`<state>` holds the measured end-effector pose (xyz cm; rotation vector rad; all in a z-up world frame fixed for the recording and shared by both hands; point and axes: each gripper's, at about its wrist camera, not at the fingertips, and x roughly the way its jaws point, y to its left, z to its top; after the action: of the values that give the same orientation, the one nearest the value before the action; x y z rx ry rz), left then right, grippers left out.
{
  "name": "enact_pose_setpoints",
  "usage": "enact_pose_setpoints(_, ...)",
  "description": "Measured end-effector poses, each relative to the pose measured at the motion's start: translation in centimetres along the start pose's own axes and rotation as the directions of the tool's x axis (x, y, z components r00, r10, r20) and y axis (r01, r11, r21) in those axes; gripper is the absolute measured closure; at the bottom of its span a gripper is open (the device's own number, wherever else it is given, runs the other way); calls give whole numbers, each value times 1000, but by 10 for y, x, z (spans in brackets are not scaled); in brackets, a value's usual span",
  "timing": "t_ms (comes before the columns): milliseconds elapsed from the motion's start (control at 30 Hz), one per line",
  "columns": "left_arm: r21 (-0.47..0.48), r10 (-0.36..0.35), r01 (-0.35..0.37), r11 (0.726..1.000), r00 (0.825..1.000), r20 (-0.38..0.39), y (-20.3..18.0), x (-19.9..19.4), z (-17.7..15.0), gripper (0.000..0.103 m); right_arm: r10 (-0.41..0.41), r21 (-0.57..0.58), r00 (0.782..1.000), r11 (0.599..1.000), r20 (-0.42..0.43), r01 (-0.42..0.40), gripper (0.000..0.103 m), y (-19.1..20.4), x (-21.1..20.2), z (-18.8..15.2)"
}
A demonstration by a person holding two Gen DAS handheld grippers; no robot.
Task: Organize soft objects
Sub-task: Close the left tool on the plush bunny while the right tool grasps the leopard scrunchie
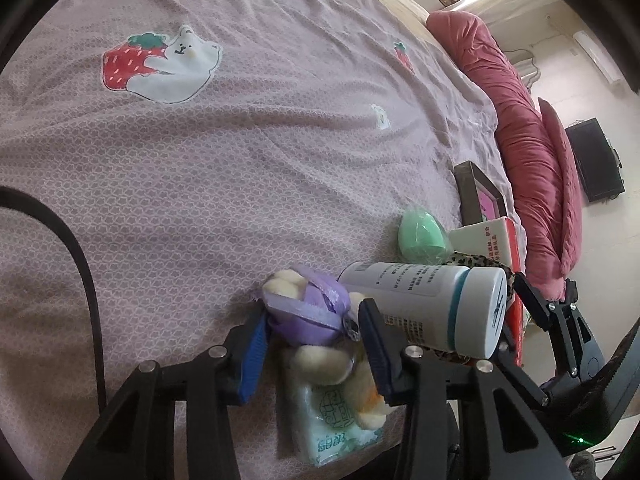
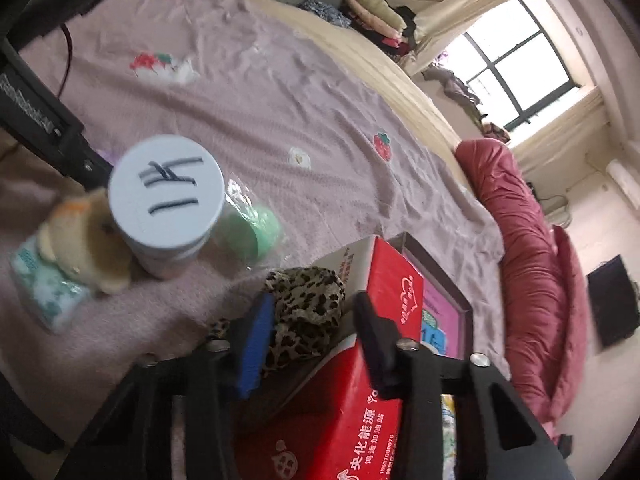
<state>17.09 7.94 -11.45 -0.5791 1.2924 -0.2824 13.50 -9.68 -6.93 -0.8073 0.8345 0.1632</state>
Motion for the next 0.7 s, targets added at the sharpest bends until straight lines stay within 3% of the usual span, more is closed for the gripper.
enact_pose_setpoints(100,-5,-1,1,1000,1000,-1,1,1,0,59,59,60,998,996,-1,-59,87,-8,1,-2)
enact_pose_setpoints(200,-20,-11,11,1000,1000,5,3,0,1,62,136,164,990,976,48,-142,93,-25,-6,-7)
enact_pose_setpoints(300,-15,-6,7,1000,1000,10,2,0,1,64,199,255,975,942,99,-218,95,-39,-19,-12)
enact_pose_setpoints(400,-14,-11,12,1000,999,31,0,-5,-1,67,261,366,954,882,146,-297,96,-60,-30,-18)
enact_pose_setpoints(433,-11,-15,15,1000,999,39,-1,-8,-2,76,271,399,949,862,159,-313,96,-68,-32,-20)
enact_pose_setpoints(500,-12,-29,30,999,998,63,-2,-15,-2,79,284,435,942,836,178,-334,96,-79,-37,-23)
enact_pose_setpoints(700,25,-44,42,999,995,86,-11,-30,-2,83,262,462,940,821,218,-336,96,-95,-53,-25)
